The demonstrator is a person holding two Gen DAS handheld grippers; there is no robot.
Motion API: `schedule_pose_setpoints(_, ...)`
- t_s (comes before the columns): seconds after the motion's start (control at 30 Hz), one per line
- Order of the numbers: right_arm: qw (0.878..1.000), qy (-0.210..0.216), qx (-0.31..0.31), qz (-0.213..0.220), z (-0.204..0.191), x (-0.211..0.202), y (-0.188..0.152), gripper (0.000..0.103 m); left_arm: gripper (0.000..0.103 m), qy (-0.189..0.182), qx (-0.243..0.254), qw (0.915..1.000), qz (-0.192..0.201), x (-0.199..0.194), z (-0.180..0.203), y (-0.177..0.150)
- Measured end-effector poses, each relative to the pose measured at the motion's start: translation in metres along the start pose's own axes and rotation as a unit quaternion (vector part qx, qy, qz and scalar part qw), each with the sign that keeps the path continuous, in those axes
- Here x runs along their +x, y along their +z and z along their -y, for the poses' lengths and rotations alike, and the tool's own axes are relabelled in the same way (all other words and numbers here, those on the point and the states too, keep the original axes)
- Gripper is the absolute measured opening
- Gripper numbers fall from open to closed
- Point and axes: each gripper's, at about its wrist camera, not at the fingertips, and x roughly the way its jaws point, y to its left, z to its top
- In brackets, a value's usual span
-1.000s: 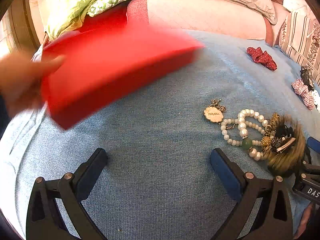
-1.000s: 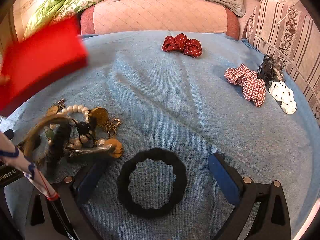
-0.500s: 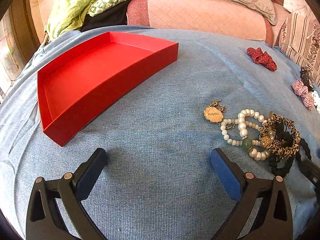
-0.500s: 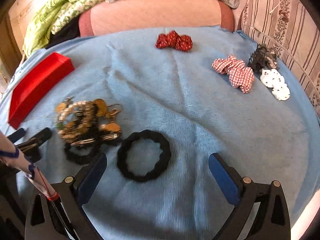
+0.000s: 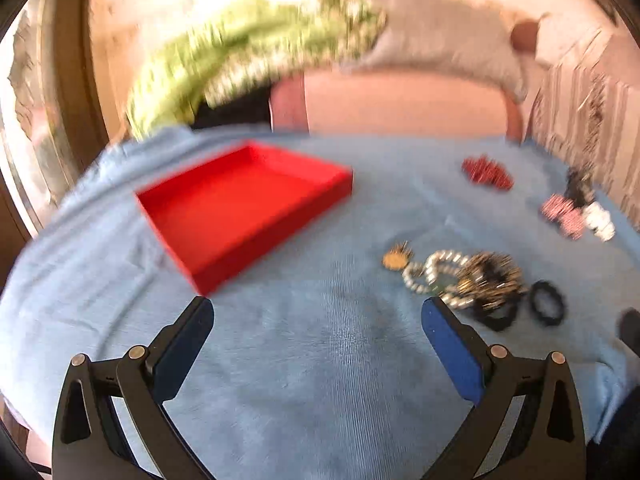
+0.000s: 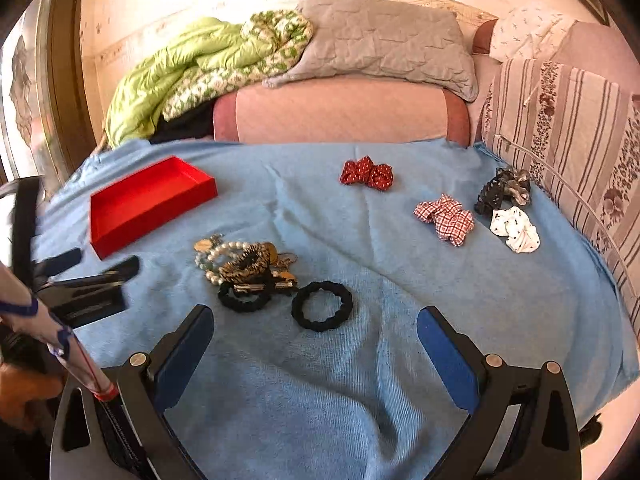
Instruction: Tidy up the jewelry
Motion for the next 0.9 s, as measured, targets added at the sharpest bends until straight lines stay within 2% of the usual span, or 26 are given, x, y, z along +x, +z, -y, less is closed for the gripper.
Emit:
schedule_pose_setpoints(0.03, 1.0, 0.004, 0.001, 0.005, 0.001, -0.003, 0.0, 0.103, 0.103, 0.005, 0.001, 0.9999, 0.012, -0.01, -0.001, 0.001)
schedule_pose_setpoints(0.07, 1.0, 0.007, 0.001, 0.009, 0.003, -0.006, -0.003, 0.103, 0.103, 0.007, 0.001, 0.9989, 0.045, -0.025, 0.0, -0.003)
schedule_pose_setpoints(0.17, 1.0, 0.011, 0.004, 0.021, 0.0, -0.012, -0.007, 0.103, 0.103, 0.007, -0.006, 0.9983, 0.058, -0.055, -0.003, -0.003)
schedule_pose_setpoints(0.3, 1.0, 0.013, -0.003, 0.024, -0.005, -0.015, -0.011, 0.103, 0.103, 0.008, -0.009, 0.9995, 0.029, -0.059, -0.004, 0.0)
schedule_pose_setpoints(0.47, 1.0, 0.01, -0.009, 0.025, -0.009, -0.017, -0.012, 0.103, 0.103, 0.007, -0.011, 0.9995, 0.029, -0.065, -0.002, -0.004)
schedule_pose_setpoints(0.57, 1.0, 0.006, -0.007, 0.023, -0.009, -0.017, -0.012, 0.103, 0.103, 0.021, 0.004, 0.9994, 0.027, -0.066, 0.001, -0.006)
schedule_pose_setpoints(0.73, 1.0, 0.004, -0.009, 0.019, -0.009, -0.017, -0.012, 0.103, 0.103, 0.009, -0.02, 0.9995, 0.025, -0.066, -0.004, -0.007)
schedule_pose_setpoints(0.77, 1.0, 0.005, -0.009, 0.019, -0.009, -0.017, -0.013, 0.103, 0.103, 0.018, -0.009, 0.9995, 0.025, -0.066, -0.001, -0.007)
schedule_pose_setpoints(0.83, 1.0, 0.005, -0.009, 0.018, -0.008, -0.016, -0.012, 0.103, 0.103, 0.006, -0.03, 0.9992, 0.025, -0.065, -0.006, -0.008)
schedule_pose_setpoints(0.9, 1.0, 0.005, -0.009, 0.017, -0.008, -0.016, -0.012, 0.103, 0.103, 0.013, -0.021, 0.9994, 0.023, -0.066, -0.003, -0.009)
